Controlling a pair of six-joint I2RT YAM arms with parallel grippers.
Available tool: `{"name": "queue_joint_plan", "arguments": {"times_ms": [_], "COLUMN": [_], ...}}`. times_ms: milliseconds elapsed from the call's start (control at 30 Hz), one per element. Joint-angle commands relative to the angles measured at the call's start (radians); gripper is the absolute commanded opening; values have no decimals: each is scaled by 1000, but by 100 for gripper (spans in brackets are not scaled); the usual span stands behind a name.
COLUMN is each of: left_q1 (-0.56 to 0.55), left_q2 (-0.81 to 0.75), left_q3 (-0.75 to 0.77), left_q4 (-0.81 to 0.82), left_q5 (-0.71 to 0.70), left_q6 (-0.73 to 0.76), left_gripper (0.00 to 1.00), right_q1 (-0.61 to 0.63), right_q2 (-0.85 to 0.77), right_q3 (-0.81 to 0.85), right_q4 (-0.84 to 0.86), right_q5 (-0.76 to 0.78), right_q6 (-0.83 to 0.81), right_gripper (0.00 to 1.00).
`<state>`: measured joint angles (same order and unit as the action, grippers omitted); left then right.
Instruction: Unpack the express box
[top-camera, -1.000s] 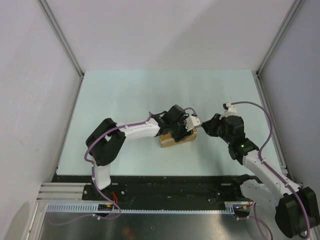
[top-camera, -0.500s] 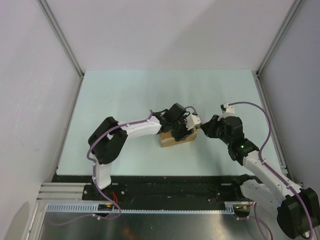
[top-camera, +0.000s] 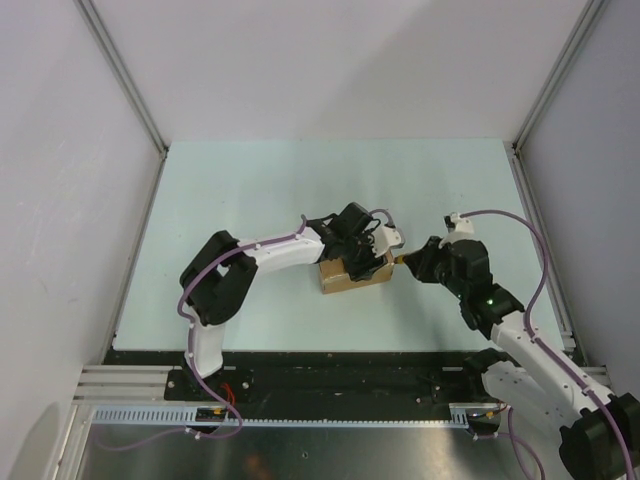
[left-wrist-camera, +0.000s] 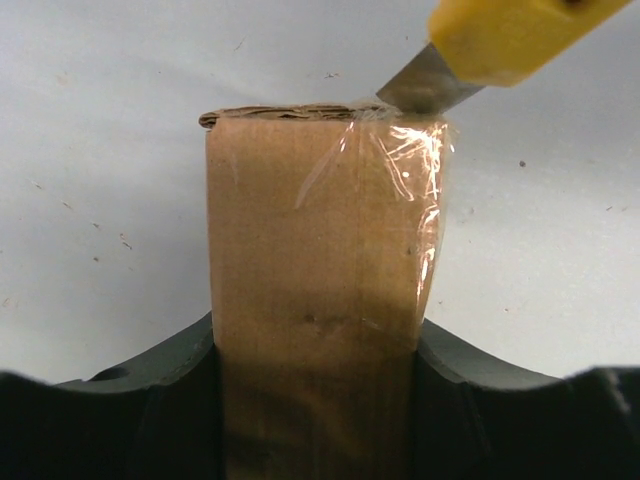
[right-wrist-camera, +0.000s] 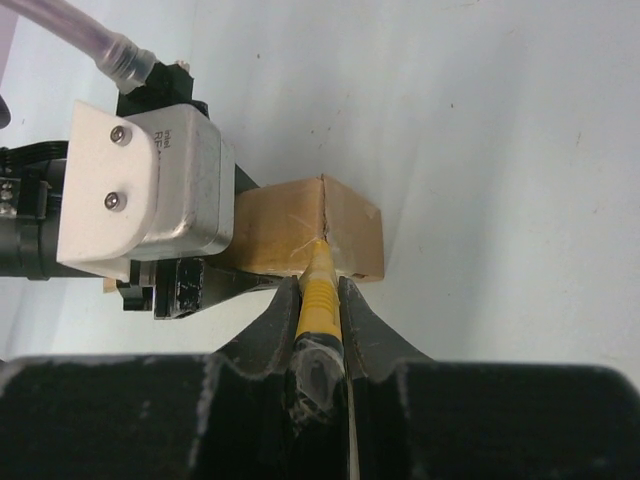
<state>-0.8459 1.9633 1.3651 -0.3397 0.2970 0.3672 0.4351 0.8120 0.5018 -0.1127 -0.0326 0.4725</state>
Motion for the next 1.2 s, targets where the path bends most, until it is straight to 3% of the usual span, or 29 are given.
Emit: {"name": "queue_joint_plan", "arguments": {"times_ms": [0, 533, 733, 767, 900, 933, 1167], "left_q1": [42, 42, 39, 39, 38, 39, 39], "left_q2": [106, 72, 14, -4, -55, -64, -156], "left_q3": [-14, 0, 28, 35, 71, 75, 110], "left_q4": [-27, -30, -30, -30, -28, -30, -28], "left_q5": [-98, -62, -10, -6, 16, 21, 51], "left_q6": [26, 18, -5, -8, -17, -17, -36], "left_gripper": [15, 27, 58, 79, 96, 100, 100], "right_q1": [44, 2, -7, -7, -7, -7, -4], "right_q2": [-48, -243, -185, -172, -128, -117, -25], "right_q3": [-34, -11, -9, -9, -9, -9, -9], "right_q4": [-195, -314, -297, -282, -242, -234, -147], "right_q5": [-124, -60, -38, -35, -27, -24, -20], "right_q6": [55, 112, 106, 106, 104, 101, 92], "right_gripper": [0, 0, 0, 0, 0, 0, 0]}}
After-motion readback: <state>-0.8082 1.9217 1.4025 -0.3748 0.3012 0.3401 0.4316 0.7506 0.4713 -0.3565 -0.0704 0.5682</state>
